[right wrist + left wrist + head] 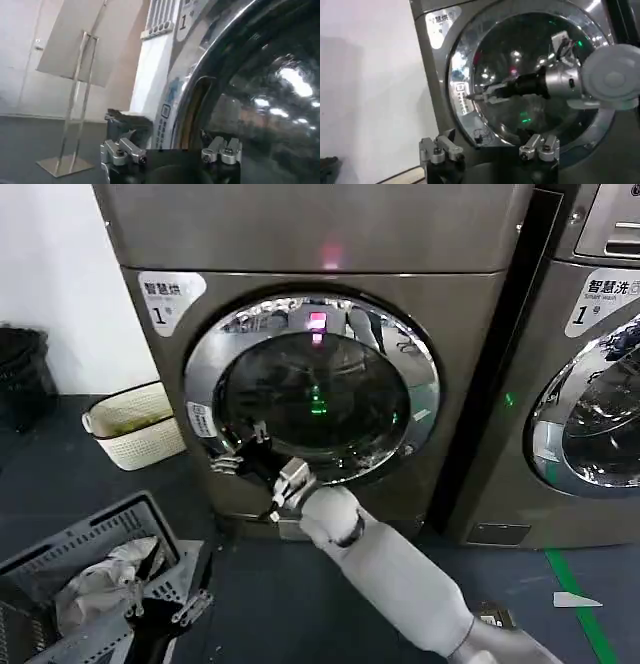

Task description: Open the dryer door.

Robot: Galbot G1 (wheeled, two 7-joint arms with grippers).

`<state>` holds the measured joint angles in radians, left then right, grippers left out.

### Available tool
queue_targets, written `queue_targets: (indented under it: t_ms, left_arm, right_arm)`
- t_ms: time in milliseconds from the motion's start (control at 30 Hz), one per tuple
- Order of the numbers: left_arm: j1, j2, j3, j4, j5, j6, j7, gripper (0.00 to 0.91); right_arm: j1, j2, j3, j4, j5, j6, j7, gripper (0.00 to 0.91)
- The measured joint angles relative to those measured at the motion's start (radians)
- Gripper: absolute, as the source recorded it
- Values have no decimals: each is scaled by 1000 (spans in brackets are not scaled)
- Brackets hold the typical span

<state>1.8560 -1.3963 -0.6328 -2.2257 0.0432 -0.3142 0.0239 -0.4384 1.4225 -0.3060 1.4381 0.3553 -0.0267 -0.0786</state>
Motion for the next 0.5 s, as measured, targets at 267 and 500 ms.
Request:
queue_targets:
  t_ms: [267, 500]
  left_arm:
    - [1, -1, 0, 0, 0, -1, 0, 907]
    - [-1, -2, 0, 1, -1, -1, 0, 907]
  right_arm:
    - [24, 29, -1, -63, 0, 9, -18, 907]
    - [48, 55, -11, -115, -1, 16, -32, 907]
